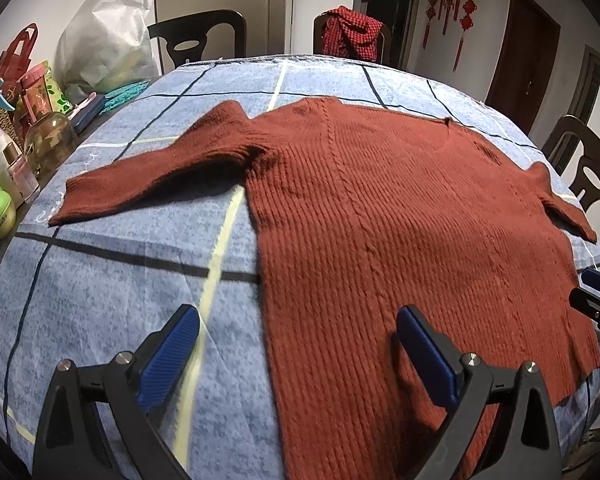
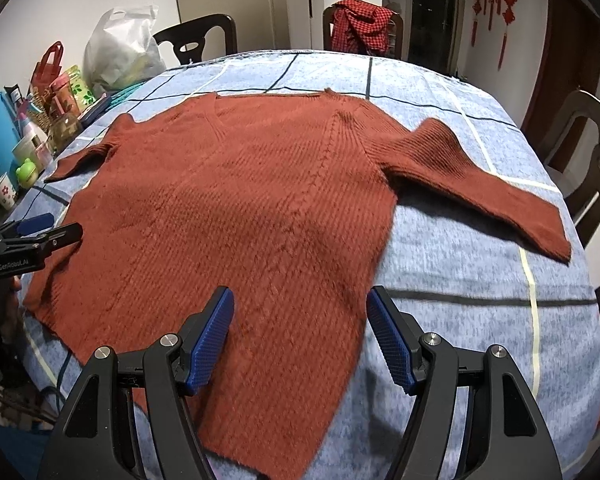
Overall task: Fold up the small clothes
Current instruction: 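Grasp the sweater sleeve cuff with the left gripper and lift it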
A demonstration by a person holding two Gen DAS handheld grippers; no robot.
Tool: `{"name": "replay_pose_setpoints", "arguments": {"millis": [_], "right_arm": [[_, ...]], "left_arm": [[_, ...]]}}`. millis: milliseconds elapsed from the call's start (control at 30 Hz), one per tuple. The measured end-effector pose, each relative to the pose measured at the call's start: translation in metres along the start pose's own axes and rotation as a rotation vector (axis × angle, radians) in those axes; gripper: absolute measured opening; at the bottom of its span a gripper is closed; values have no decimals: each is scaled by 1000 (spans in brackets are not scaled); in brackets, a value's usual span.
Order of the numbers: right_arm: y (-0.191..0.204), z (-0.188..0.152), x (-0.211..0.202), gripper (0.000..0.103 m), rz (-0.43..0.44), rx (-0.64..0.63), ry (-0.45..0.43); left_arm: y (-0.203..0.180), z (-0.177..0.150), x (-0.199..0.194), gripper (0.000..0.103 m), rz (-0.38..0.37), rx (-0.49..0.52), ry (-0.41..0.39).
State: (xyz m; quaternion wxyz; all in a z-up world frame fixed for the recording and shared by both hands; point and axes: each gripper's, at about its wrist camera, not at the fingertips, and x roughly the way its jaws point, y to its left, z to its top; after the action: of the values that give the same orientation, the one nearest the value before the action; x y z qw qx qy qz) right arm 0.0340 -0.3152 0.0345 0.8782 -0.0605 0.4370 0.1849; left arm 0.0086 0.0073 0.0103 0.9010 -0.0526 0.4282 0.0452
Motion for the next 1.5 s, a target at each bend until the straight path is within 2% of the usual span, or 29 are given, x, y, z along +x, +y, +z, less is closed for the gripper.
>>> {"name": "replay_pose_setpoints", "arguments": {"millis": [300,700,800,900,1267,1333,1400,1433,1500], "right_arm": [[9,25,11,69,17,-29,-23],[15,39,24,69,32,-51,-15],[15,40,27,69,32,-49,-8],[14,39,28,69,44,-38,0],[16,46,31,69,49,-40,4],[16,47,31,69,49,-41,5],[15,48,32,69,47,-42,6],[15,49,33,69,46,-42,6],[14,49,34,69,50,-38,5]], "left_arm": [[37,25,4,100,45,-73,-50],[126,45,12,99,137,-285,-110],[143,47,17,98,144,-322,-111],[153,48,25,88,155,-346,-95],[167,57,45,85,218,-384,-47],[167,60,48,71,235,-370,-44],[168,64,51,62,247,-358,-40],[169,65,51,48,241,-358,-46],[171,68,52,31,211,-355,-49]]}}
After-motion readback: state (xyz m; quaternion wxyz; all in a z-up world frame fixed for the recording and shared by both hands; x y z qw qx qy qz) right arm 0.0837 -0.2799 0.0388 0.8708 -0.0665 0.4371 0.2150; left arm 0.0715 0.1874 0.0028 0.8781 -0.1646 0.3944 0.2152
